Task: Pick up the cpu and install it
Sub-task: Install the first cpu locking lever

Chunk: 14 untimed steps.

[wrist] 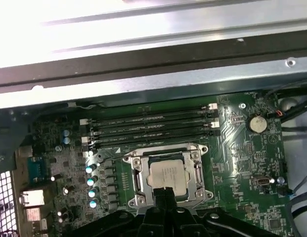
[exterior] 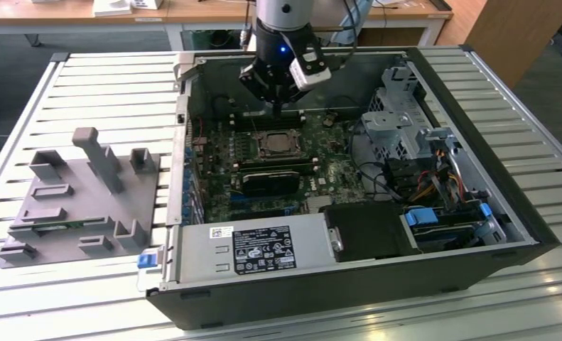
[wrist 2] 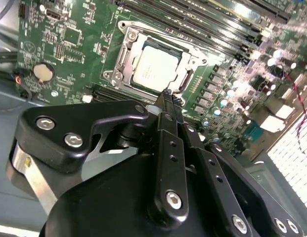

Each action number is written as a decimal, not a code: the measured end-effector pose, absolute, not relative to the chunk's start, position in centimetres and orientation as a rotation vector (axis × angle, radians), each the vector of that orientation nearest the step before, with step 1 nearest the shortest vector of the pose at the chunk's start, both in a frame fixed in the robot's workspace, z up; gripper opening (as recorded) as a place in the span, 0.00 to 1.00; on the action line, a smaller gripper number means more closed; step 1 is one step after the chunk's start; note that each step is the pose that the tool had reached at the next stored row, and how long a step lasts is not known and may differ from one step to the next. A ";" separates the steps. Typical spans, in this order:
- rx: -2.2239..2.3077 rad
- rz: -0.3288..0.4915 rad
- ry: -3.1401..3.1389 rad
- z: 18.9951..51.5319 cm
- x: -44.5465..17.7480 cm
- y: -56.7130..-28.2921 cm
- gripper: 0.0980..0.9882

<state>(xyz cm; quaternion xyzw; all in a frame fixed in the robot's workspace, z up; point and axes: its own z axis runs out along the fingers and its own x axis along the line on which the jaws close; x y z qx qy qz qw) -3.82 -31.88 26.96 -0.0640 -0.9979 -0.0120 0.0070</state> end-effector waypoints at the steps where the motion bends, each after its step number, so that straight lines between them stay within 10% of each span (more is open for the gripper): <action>1: -0.185 -0.038 -3.122 27.0 -3.8 -31.9 0.01; 14: -0.135 -0.040 -3.135 26.7 -5.7 -31.9 0.01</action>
